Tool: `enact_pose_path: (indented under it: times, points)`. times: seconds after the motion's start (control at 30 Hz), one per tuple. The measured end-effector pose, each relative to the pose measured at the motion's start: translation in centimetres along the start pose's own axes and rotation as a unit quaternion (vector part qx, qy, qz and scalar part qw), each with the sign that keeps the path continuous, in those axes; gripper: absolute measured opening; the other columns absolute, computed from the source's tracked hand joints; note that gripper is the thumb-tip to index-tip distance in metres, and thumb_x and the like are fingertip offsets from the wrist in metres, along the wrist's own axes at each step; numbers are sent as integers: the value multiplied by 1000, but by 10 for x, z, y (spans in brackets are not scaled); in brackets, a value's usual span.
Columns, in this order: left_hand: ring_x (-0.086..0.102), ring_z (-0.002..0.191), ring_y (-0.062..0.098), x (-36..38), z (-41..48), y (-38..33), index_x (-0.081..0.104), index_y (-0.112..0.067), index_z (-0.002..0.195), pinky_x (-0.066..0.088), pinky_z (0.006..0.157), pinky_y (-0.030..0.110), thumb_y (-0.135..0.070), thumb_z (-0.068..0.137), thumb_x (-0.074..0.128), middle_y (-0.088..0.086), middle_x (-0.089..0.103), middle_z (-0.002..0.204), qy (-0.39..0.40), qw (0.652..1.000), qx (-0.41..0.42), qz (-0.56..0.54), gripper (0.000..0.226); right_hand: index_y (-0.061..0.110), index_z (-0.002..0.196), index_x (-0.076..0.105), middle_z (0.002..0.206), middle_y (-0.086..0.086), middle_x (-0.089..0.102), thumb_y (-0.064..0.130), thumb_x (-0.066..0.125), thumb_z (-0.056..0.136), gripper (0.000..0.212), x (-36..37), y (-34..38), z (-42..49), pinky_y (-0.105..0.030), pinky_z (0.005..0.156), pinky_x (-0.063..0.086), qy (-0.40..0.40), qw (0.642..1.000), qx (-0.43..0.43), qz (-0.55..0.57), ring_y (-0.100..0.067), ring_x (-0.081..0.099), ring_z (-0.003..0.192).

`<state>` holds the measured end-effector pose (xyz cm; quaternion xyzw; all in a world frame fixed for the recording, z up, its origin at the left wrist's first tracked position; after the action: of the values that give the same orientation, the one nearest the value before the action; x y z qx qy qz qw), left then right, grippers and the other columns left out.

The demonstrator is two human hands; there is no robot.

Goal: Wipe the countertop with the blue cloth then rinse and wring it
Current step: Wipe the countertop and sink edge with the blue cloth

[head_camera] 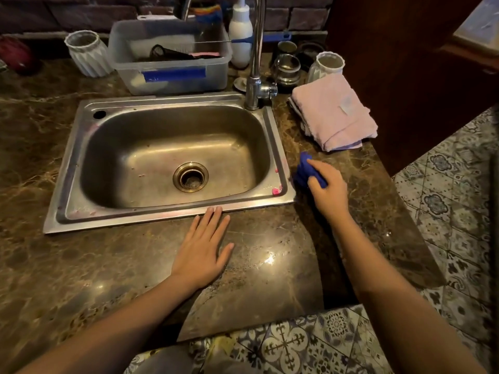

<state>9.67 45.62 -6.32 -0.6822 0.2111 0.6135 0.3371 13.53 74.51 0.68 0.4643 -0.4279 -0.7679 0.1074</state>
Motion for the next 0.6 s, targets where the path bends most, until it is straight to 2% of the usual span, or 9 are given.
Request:
enact_pose_path:
  times: [0.03, 0.1, 0.2, 0.27, 0.37, 0.6]
  points:
    - [3, 146, 17, 0, -2, 1, 20, -19, 148, 3, 117, 36, -53, 95, 24, 3, 13, 157, 2, 1000, 1, 2, 63, 4, 119, 61, 113, -1, 59, 2, 53, 82, 38, 4, 1, 16, -3, 90, 33, 19, 1000, 3, -8, -11, 51, 102]
    - [3, 146, 16, 1, 4, 1, 21, -20, 148, 4, 117, 36, -53, 94, 24, 3, 13, 157, 9, 1000, 0, 1, 63, 3, 121, 60, 120, -10, 61, 0, 53, 83, 39, 17, -12, 50, -11, 94, 37, 78, 996, 6, -32, -18, 55, 108]
    - [3, 146, 15, 0, 10, 0, 21, -20, 148, 6, 116, 37, -53, 94, 25, 2, 13, 157, 6, 1000, -6, -10, 63, 8, 122, 60, 132, -17, 54, 18, 50, 82, 43, 43, -28, 65, -29, 103, 31, 158, 980, -19, -119, -33, 49, 118]
    - [2, 146, 15, 0, 7, 0, 20, -21, 148, 7, 116, 38, -54, 94, 24, 2, 12, 157, 4, 1000, -8, -8, 63, 13, 125, 59, 136, -13, 51, 25, 45, 82, 47, 45, -28, 56, -34, 104, 29, 149, 975, -39, -162, -33, 44, 118]
    - [2, 146, 15, 1, 6, -1, 21, -21, 148, 7, 117, 38, -53, 94, 26, 2, 13, 157, 6, 1000, -7, -5, 63, 16, 130, 54, 139, -8, 49, 22, 46, 86, 45, 40, -27, 32, -29, 100, 29, 148, 969, -69, -184, -28, 42, 117]
    - [5, 146, 17, 1, 5, -1, 22, -19, 148, 7, 117, 38, -52, 94, 28, 3, 14, 157, 9, 1000, -5, -2, 63, 16, 135, 48, 142, -8, 45, 38, 33, 92, 51, 34, -27, -35, -35, 99, 37, 121, 962, -64, -234, -26, 43, 115]
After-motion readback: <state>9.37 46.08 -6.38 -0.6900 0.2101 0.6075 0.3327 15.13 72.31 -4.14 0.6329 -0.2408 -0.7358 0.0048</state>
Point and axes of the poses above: each hand's wrist, its own z-axis towards the middle knuckle, its own x-axis out of the palm, y = z × x, the point moved 3 cm from there along z, towards the middle knuckle
